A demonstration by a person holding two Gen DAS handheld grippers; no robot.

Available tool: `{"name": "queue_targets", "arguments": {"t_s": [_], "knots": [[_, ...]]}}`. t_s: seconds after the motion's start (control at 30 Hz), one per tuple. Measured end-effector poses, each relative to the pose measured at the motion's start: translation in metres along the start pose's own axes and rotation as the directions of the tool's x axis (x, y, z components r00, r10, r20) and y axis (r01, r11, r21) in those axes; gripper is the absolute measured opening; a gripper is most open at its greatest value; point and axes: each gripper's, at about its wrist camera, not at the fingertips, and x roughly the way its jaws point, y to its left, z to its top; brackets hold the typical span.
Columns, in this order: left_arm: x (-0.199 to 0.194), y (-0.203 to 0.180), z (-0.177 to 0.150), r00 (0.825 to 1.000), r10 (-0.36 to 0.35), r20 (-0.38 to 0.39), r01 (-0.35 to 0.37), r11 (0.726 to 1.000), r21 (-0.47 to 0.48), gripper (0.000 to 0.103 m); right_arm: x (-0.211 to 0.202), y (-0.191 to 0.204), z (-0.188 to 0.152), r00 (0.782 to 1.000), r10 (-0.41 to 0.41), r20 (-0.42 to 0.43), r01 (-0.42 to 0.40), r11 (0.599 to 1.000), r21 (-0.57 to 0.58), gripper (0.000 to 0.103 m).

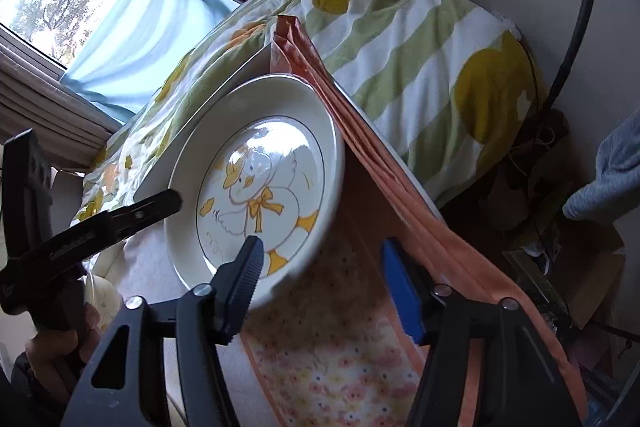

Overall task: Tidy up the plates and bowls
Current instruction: 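Close both grippers on the rim of the small duck-print plate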

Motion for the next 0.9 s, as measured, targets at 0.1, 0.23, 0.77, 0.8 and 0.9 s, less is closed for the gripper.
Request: {"name": "queue_targets", "arguments": {"t_s": [0.1, 0.23, 0.77, 0.8, 0.9], "knots": [[0.011, 0.001, 0.009, 1.000, 0.003, -0.012, -0.003, 1.000, -0.001, 0.041, 0.005, 0.004, 0.003, 1.000, -0.018, -0.003, 0.018, 1.000, -0.022, 0.046], [0.020, 0.000, 0.016, 1.000, 0.015, -0.023, -0.015, 1.000, 0.007, 0.030, 0.011, 0.006, 0.010, 1.000, -0.019, -0.004, 0.019, 0.999, -0.044, 0.035], [0.008, -0.009, 0.012, 0.993, 0.114, 0.009, -0.114, 0.992, 0.051, 0.019, 0.017, 0.010, 0.016, 0.999, -0.037, -0.018, 0.034, 0.990, -0.140, 0.016], [0.005, -0.010, 0.010, 0.993, 0.119, 0.018, -0.120, 0.991, 0.057, 0.019, 0.016, 0.011, 0.016, 0.999, -0.037, -0.016, 0.035, 0.988, -0.150, 0.016], [-0.005, -0.012, 0.005, 0.992, 0.120, 0.035, -0.122, 0.990, 0.063, 0.019, 0.011, 0.015, 0.013, 0.999, -0.041, -0.005, 0.039, 0.983, -0.179, 0.016]]}}
